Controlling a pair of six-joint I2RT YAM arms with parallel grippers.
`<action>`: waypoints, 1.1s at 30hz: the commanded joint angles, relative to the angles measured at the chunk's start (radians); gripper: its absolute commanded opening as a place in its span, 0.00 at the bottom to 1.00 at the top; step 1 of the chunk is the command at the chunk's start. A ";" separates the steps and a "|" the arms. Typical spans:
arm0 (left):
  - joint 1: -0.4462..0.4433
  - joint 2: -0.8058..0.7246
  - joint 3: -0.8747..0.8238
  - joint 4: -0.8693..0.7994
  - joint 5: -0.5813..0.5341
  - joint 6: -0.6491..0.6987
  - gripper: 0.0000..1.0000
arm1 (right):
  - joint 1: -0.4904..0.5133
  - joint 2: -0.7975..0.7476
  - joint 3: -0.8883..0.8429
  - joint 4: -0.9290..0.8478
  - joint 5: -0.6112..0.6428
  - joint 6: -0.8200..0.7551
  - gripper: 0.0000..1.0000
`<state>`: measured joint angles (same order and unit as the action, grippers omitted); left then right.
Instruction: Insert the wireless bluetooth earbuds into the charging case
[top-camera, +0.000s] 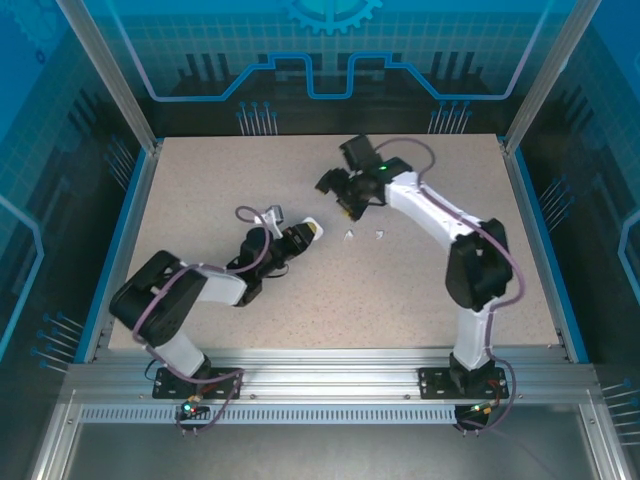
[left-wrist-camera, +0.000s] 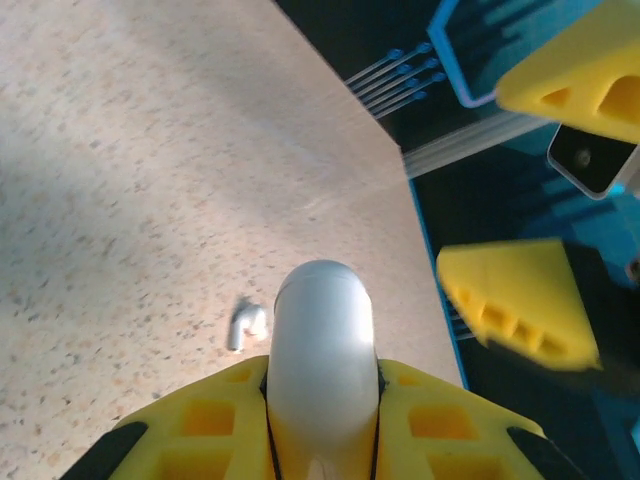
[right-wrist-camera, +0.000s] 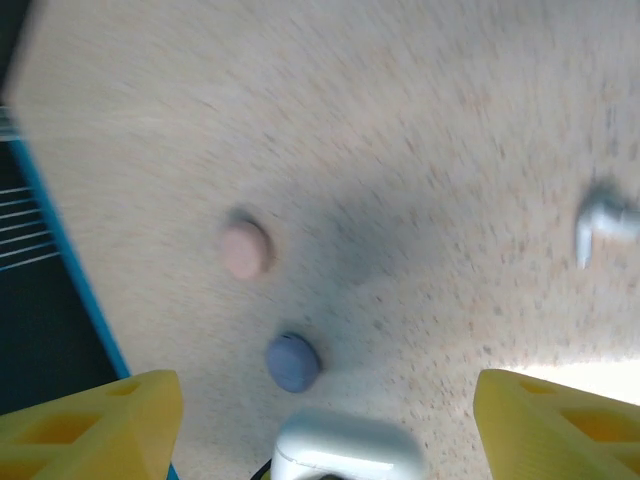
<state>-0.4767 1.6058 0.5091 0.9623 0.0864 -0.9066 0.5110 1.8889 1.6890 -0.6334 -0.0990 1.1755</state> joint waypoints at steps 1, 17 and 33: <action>0.073 -0.107 0.032 -0.148 0.263 0.137 0.00 | -0.031 -0.140 -0.135 0.124 -0.052 -0.226 0.77; 0.149 -0.268 0.211 -0.519 0.617 0.394 0.00 | -0.021 -0.468 -0.681 0.628 -0.420 -0.629 0.75; 0.149 -0.239 0.249 -0.502 0.629 0.385 0.00 | 0.010 -0.364 -0.675 0.643 -0.406 -0.641 0.70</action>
<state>-0.3363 1.3632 0.7200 0.4454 0.6788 -0.5396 0.5182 1.4967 1.0096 -0.0132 -0.5121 0.5549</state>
